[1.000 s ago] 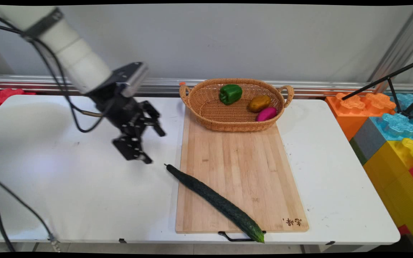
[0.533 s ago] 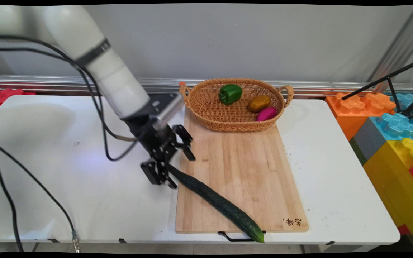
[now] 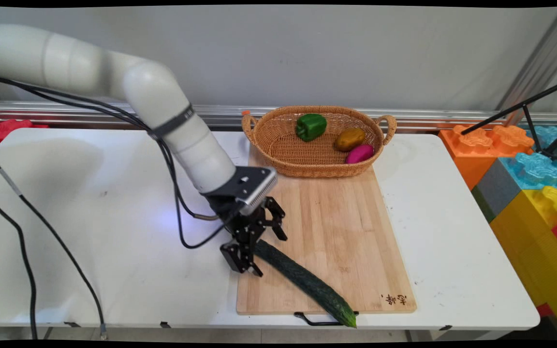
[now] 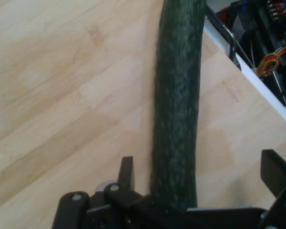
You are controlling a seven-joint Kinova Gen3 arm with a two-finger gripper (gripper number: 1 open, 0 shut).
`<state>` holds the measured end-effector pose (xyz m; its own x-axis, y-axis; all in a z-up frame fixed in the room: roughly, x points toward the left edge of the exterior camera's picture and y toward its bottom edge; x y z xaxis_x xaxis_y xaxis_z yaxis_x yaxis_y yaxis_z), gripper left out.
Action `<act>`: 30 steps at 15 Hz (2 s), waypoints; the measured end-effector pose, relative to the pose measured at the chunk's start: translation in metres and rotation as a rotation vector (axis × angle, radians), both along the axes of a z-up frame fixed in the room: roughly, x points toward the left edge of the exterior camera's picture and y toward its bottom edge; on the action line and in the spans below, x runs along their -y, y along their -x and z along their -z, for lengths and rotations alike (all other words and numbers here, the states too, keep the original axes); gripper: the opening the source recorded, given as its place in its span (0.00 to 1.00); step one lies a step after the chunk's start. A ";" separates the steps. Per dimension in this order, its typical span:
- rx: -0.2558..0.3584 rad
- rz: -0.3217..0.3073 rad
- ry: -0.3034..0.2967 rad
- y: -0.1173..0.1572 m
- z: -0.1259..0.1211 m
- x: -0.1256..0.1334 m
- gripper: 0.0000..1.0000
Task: Pick up the cucumber from the cutting board, then place the picked object in the vegetable basket
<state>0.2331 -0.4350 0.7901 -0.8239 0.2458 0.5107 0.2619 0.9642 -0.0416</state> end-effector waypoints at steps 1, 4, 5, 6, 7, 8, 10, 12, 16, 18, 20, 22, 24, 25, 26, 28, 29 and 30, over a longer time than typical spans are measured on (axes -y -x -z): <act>-0.001 0.003 0.000 0.003 0.006 0.001 1.00; -0.008 0.013 0.000 0.012 0.019 0.006 1.00; -0.010 0.016 0.002 0.014 0.021 0.007 0.00; -0.013 0.019 0.003 0.016 0.023 0.009 0.00; -0.012 0.021 0.002 0.017 0.026 0.010 0.00; -0.013 0.022 -0.001 0.019 0.027 0.010 0.00; -0.016 0.024 -0.005 0.021 0.029 0.011 0.00; -0.016 0.028 -0.011 0.022 0.029 0.012 0.00; -0.026 0.028 -0.029 0.021 0.023 0.012 0.00; -0.053 0.010 -0.048 0.023 0.013 0.013 0.00; -0.111 -0.029 -0.072 0.026 -0.007 0.018 0.00; -0.180 -0.094 -0.088 0.031 -0.030 0.029 0.00; -0.246 -0.179 -0.085 0.035 -0.052 0.046 0.00; -0.266 -0.210 -0.076 0.036 -0.059 0.053 0.00; -0.289 -0.254 -0.062 0.036 -0.067 0.064 0.00; -0.320 -0.337 -0.027 0.034 -0.079 0.084 0.00; -0.327 -0.363 -0.016 0.033 -0.081 0.090 0.00; -0.336 -0.402 0.001 0.032 -0.085 0.099 0.00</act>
<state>0.2016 -0.5336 0.8753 -0.6441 -0.0555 0.7629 -0.1572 0.9857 -0.0611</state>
